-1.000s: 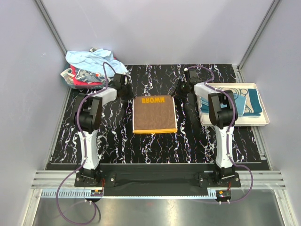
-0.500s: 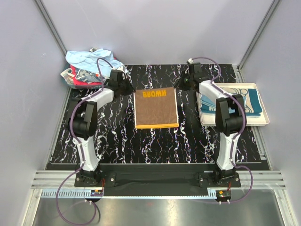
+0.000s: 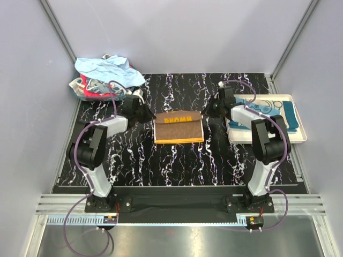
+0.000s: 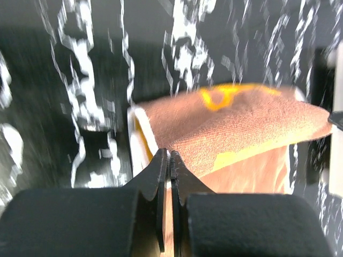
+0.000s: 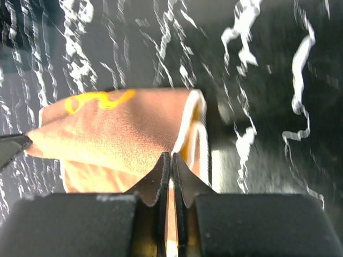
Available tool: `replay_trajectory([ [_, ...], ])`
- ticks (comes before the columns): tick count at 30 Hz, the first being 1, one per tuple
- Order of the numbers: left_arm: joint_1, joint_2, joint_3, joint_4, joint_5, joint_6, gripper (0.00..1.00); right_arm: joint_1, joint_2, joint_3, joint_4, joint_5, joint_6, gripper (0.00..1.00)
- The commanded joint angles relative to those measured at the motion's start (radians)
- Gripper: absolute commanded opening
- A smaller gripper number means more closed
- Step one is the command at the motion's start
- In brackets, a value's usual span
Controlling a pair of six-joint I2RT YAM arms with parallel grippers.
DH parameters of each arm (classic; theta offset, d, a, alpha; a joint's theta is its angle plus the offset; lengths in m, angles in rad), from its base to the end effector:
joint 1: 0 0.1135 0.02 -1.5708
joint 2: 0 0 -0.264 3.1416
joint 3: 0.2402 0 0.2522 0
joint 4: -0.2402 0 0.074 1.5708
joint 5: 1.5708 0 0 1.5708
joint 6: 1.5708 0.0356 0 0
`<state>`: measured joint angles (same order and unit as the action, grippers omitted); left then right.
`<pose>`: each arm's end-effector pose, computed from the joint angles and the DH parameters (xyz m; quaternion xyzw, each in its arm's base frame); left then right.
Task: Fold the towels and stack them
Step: Fold the towel
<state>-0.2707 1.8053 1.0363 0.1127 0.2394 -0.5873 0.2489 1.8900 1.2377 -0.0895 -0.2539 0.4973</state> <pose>0.3688 -0.1111 0.1768 -0.0884 0.8880 -0.2798 0.3540 0.3989 0.1106 0.1899 0.0619 0.9073 0.2535 0.3298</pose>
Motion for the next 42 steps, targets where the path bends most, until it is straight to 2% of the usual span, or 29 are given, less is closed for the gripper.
replay_trajectory([
  [1, -0.031, -0.090, -0.062, 0.116, -0.005, -0.017, 0.00, 0.006, -0.107, -0.075, 0.076, 0.008, 0.029, 0.07],
  [7, -0.071, -0.153, -0.151, 0.130, -0.058, -0.019, 0.00, 0.015, -0.183, -0.178, 0.117, 0.012, 0.040, 0.07],
  [18, -0.090, -0.228, -0.206, 0.068, -0.123, 0.009, 0.00, 0.039, -0.273, -0.320, 0.155, 0.018, 0.049, 0.08],
  [42, -0.125, -0.294, -0.308, 0.067, -0.129, 0.020, 0.00, 0.064, -0.359, -0.435, 0.177, 0.038, 0.063, 0.08],
])
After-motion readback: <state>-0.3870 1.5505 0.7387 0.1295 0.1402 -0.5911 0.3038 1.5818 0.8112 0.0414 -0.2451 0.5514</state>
